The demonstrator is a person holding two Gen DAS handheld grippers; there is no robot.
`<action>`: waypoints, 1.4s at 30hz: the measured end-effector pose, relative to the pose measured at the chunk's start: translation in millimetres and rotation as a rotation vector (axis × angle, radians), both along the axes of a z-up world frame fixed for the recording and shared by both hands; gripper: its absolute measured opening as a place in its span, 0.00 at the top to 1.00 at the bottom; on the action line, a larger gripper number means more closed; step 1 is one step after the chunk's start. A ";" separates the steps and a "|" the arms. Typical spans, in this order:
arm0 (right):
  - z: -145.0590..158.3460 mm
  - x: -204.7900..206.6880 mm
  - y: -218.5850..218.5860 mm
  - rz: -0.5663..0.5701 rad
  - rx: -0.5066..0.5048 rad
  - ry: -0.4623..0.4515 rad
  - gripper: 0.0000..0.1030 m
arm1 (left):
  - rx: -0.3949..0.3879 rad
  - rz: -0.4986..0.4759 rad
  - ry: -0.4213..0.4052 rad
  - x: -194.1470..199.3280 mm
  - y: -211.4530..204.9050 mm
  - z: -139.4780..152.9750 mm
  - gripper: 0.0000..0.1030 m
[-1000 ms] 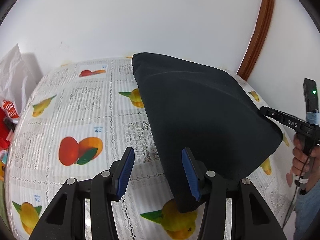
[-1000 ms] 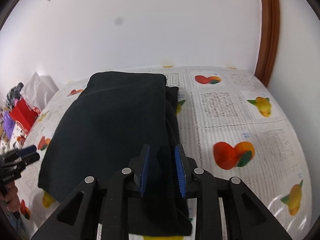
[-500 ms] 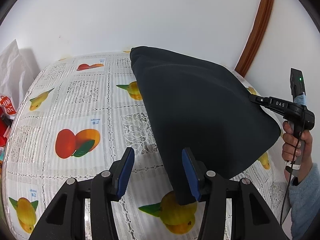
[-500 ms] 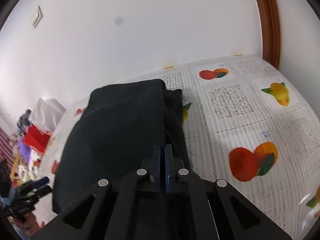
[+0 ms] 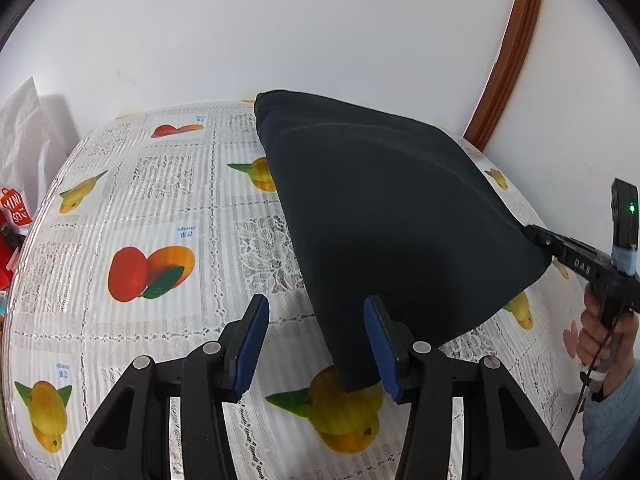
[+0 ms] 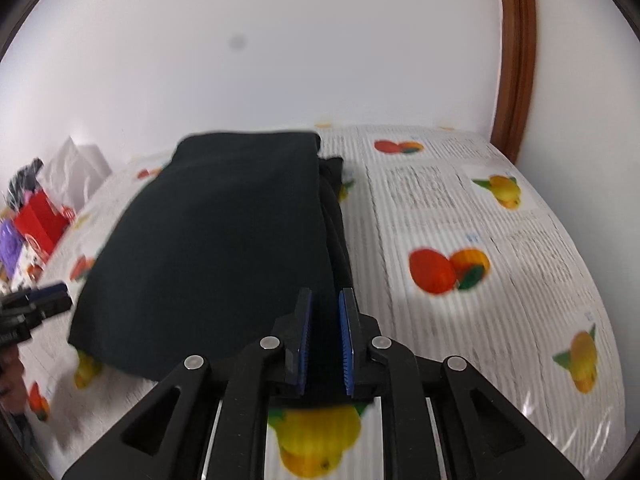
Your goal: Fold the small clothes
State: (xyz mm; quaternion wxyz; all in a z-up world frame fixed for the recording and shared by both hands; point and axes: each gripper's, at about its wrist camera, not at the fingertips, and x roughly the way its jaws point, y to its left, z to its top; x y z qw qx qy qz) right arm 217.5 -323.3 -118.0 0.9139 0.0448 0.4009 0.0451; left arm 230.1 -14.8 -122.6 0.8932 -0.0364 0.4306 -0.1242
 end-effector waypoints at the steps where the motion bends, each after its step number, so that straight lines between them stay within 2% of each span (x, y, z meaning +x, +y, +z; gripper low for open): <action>1: -2.1 -3.8 -1.0 -0.005 -0.004 0.003 0.86 | 0.006 0.001 0.005 -0.2 -0.9 -1.3 0.54; 12: 0.0 -22.0 -7.9 -0.055 -0.011 0.022 0.72 | 0.011 0.000 0.008 -9.2 -1.4 -0.5 0.54; 18: 8.9 -29.9 -7.7 -0.074 0.005 0.040 0.66 | 0.015 0.023 -0.023 -23.7 1.9 13.8 0.54; 22: 26.0 -44.3 -1.2 -0.085 0.013 0.030 0.59 | 0.021 0.048 -0.046 -36.8 4.8 30.9 0.54; 26: 49.4 -61.7 9.9 -0.109 -0.008 0.003 0.44 | 0.028 0.071 -0.081 -56.0 4.4 52.3 0.54; 29: 71.7 -80.2 20.1 -0.124 -0.017 -0.022 0.39 | 0.044 0.093 -0.106 -73.6 2.9 68.9 0.54; 31: 84.8 -93.8 28.1 -0.130 -0.027 -0.039 0.38 | 0.055 0.106 -0.123 -87.0 1.9 78.5 0.32; 34: 101.0 -117.0 36.1 -0.130 -0.047 -0.062 0.34 | 0.063 0.123 -0.182 -112.4 1.6 92.7 0.28; 37: 114.8 -144.7 43.1 -0.144 -0.065 -0.103 0.11 | 0.071 0.143 -0.200 -135.1 -0.8 104.1 0.25; 40: 123.2 -169.1 46.6 -0.163 -0.061 -0.143 0.05 | 0.083 0.148 -0.207 -155.4 -4.4 111.3 0.19; 42: 126.6 -183.8 48.0 -0.181 -0.056 -0.162 0.01 | 0.088 0.154 -0.208 -167.0 -5.9 113.6 0.19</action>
